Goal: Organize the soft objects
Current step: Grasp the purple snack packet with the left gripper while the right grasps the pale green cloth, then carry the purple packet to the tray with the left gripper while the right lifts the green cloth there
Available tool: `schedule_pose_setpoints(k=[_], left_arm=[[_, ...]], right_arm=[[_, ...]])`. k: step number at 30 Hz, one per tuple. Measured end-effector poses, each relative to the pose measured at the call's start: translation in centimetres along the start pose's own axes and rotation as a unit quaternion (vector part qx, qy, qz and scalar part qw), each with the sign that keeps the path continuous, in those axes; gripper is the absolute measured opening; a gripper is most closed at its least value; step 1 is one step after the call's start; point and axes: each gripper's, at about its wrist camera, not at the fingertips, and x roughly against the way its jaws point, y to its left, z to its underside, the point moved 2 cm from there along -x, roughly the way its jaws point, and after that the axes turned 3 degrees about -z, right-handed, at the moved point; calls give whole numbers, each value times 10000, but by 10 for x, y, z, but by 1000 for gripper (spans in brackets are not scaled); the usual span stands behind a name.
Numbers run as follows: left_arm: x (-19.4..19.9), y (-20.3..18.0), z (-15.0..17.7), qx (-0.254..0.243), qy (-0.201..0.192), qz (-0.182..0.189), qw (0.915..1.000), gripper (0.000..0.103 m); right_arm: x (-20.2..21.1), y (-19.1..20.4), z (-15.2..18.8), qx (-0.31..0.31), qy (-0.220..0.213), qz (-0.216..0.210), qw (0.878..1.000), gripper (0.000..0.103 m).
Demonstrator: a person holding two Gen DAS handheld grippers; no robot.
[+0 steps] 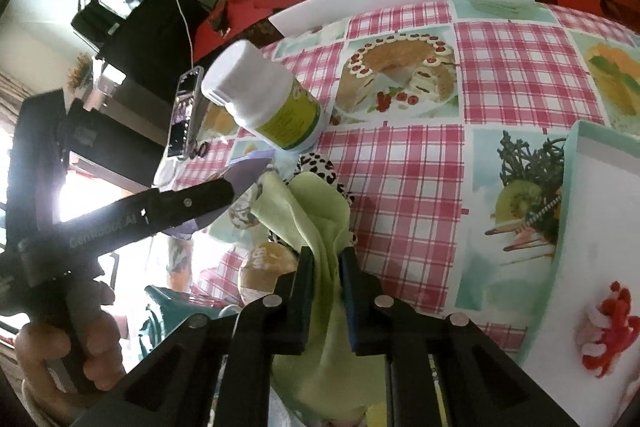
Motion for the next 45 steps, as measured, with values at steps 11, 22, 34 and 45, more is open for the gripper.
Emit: schedule_pose_setpoints(k=[11, 22, 34, 45], left_arm=[[15, -4, -2, -36, -261, 32, 9996, 58], [54, -11, -5, -93, -787, 215, 9966, 58], [101, -40, 0, -430, -1360, 559, 9882, 58], [99, -91, 15, -955, -1293, 804, 9837, 58]], right_arm=[[25, 7, -5, 54, -335, -134, 9993, 14], [68, 21, -11, 214, -882, -175, 9957, 14], [156, 19, -15, 243, -1969, 182, 9799, 14], [213, -37, -8, -391, -2547, 1000, 9610, 14]])
